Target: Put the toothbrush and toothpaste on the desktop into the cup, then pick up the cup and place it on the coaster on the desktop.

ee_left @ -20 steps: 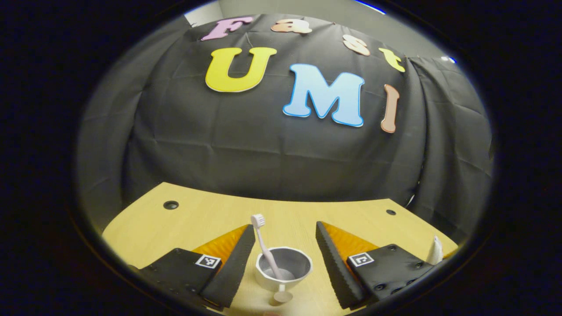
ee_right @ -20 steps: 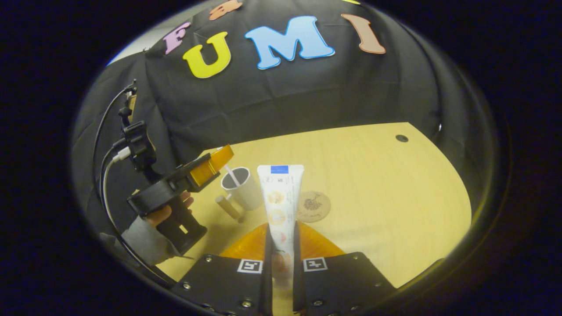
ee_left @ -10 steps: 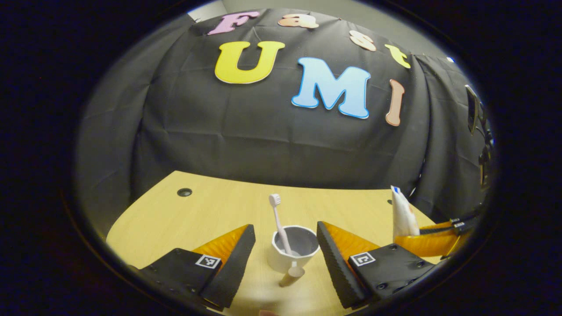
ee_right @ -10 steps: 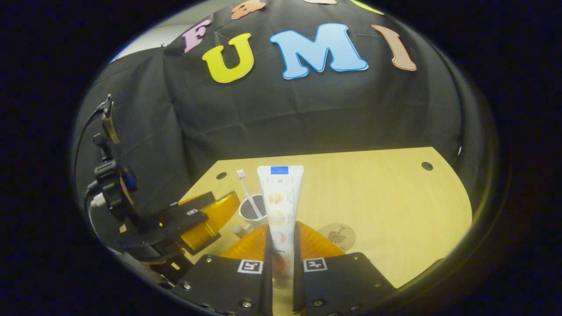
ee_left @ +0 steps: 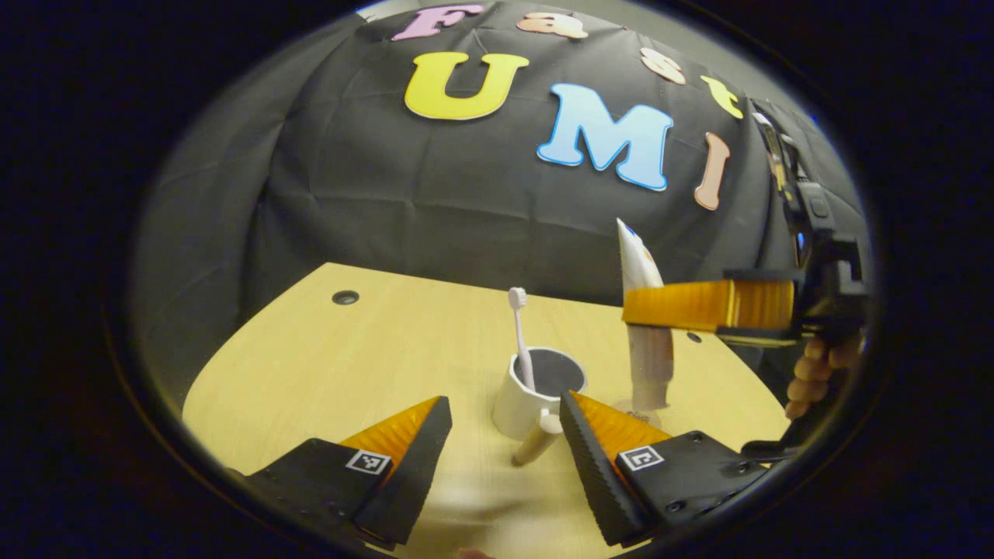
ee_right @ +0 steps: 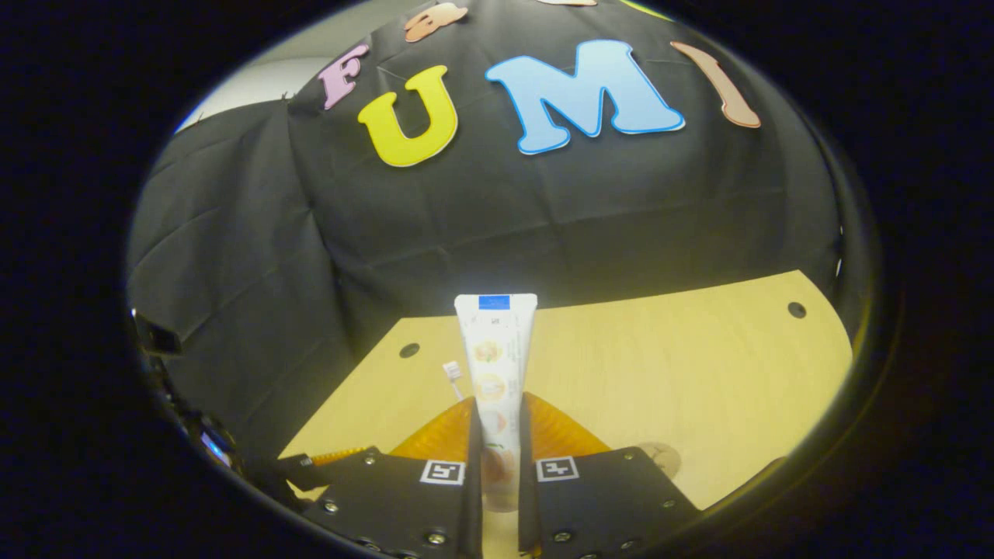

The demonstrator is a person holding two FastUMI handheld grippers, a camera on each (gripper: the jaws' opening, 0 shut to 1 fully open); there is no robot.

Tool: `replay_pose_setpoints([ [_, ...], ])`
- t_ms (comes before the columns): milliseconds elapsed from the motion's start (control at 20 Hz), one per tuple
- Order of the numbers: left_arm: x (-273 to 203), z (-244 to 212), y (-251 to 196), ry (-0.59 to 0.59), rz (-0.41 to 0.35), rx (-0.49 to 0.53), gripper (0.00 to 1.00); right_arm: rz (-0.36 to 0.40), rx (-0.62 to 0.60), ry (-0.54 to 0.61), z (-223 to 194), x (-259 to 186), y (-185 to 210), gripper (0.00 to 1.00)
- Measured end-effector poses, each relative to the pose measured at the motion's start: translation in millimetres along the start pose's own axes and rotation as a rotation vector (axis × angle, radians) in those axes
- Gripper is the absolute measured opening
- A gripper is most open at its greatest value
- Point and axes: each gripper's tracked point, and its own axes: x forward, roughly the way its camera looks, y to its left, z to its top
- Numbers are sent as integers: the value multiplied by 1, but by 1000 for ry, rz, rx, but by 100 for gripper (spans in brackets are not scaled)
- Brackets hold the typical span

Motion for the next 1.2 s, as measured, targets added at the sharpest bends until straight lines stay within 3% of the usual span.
replay_pose_setpoints([
  [400,-5,-25,24,67,15,-33,91,-5,-106,-39,16,54,19,19],
  [450,-5,-24,28,69,22,-36,91,-9,-118,-41,16,62,20,23],
  [500,-6,-24,32,70,28,-40,91,-8,-129,-39,15,67,22,19],
  [800,-5,-26,39,76,46,-44,91,-19,-163,10,-3,81,20,19],
  [850,-5,-26,39,76,45,-43,91,-26,-170,23,-5,79,18,28],
  [1000,-4,-27,36,78,33,-48,91,-7,-168,49,-11,71,18,31],
  [1050,-4,-28,35,80,28,-46,91,-7,-175,45,-9,69,19,42],
  [1200,-3,-25,28,72,19,-39,91,-12,-212,14,-1,59,20,53],
])
